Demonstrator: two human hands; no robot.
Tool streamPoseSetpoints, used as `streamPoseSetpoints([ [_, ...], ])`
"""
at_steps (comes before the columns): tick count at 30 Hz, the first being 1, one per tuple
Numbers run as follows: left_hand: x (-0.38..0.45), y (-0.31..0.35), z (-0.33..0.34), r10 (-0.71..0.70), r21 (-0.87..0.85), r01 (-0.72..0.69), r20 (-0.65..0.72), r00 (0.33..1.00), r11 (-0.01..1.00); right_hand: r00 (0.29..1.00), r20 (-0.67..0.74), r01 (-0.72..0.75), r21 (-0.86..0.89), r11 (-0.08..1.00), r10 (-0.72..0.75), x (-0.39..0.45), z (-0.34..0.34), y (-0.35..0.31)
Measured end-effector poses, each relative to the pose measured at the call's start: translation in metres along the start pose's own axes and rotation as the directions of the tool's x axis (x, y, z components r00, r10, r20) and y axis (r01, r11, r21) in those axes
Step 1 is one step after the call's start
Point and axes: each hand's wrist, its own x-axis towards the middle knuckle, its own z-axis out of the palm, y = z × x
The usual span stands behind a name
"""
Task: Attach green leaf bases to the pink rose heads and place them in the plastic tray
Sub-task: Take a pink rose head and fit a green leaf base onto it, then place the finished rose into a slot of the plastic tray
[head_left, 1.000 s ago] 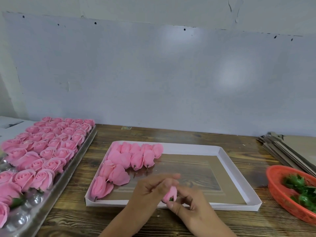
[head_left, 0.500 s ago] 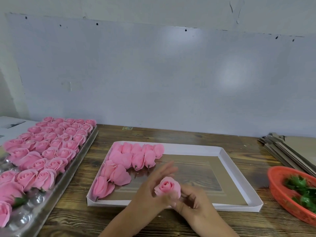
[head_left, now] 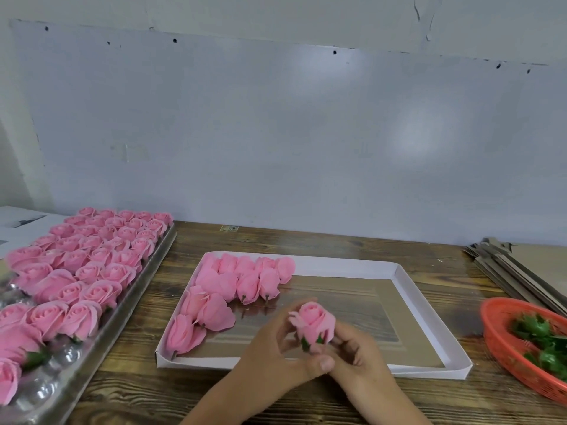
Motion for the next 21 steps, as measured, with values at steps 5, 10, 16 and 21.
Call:
streamPoseSetpoints([
  [5,0.007,-0.006,-0.002,-0.012,0.028,0.016,-0.146,0.989,0.999,0.996,-0.089,-0.003,-0.149,0.989,-0.010,0.000,-0.001,0.006],
  [10,0.006,-0.011,-0.003,0.004,0.110,0.021,-0.225,0.974,0.994,0.999,-0.048,-0.021,-0.272,0.962,0.008,0.000,0.003,0.002],
  [16,0.005,0.002,-0.011,-0.002,0.058,0.019,-0.280,0.960,0.998,0.984,-0.130,-0.147,-0.247,0.958,0.118,0.000,0.003,0.009],
  [21,-0.008,0.025,-0.041,-0.016,0.153,0.077,-0.366,0.931,0.985,0.973,-0.186,-0.173,-0.199,0.965,0.136,-0.001,0.001,0.014],
])
